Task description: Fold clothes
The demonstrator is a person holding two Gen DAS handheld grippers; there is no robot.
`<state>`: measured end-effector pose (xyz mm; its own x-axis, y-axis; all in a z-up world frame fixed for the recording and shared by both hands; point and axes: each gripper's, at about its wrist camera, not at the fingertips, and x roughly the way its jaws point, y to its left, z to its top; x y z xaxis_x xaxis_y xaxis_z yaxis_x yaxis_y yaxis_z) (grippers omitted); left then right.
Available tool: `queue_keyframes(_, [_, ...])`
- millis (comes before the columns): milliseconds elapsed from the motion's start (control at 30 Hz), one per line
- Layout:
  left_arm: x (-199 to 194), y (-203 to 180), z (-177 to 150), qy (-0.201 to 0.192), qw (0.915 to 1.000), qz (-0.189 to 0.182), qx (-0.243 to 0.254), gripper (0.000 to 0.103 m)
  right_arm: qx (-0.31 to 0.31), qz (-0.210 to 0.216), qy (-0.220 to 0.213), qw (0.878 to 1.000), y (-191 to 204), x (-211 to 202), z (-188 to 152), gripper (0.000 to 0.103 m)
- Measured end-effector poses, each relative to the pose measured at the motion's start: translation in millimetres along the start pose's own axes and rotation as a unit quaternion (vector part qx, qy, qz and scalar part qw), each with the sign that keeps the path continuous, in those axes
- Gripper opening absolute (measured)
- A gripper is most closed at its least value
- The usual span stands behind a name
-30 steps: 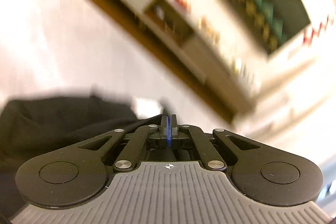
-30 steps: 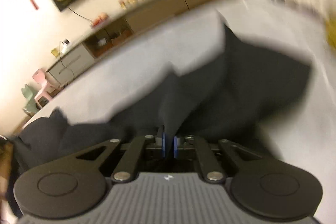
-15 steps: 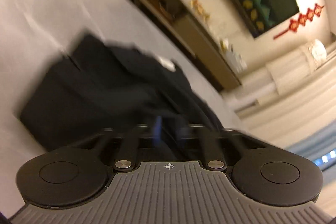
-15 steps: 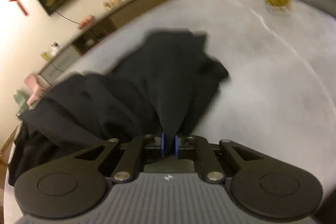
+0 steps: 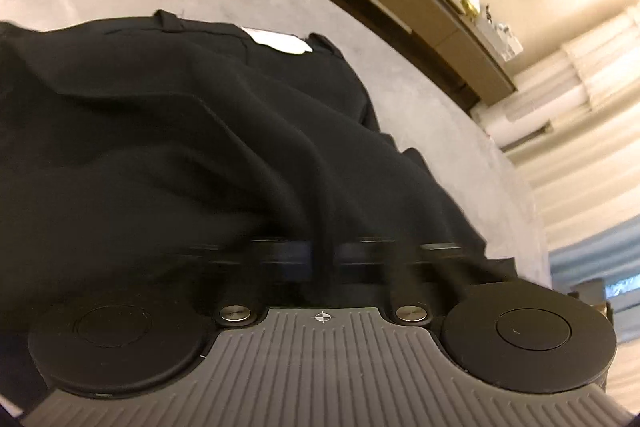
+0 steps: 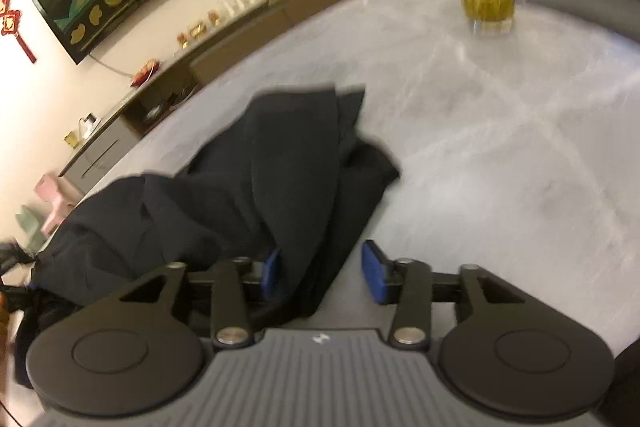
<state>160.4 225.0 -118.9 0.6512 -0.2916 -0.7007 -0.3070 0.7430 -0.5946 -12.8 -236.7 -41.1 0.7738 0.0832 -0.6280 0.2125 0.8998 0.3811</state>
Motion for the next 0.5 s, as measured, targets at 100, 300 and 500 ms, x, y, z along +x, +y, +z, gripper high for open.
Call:
queue_keyframes(100, [-1, 3, -8, -0.006, 0.9999, -0.01, 0.008, 0.0, -0.092, -0.033, -0.071, 0.993, 24, -14, 20, 0.074])
queue_keyframes(300, [0, 13, 3, -0.003, 0.9998, -0.013, -0.013, 0.019, -0.173, -0.018, 0.024, 0.984, 58, 64, 62, 0.085])
queue_keyframes(500, [16, 1, 60, -0.036, 0.9988, 0.014, -0.03, 0.0, -0.168, 0.006, 0.107, 0.98, 85, 144, 109, 0.005])
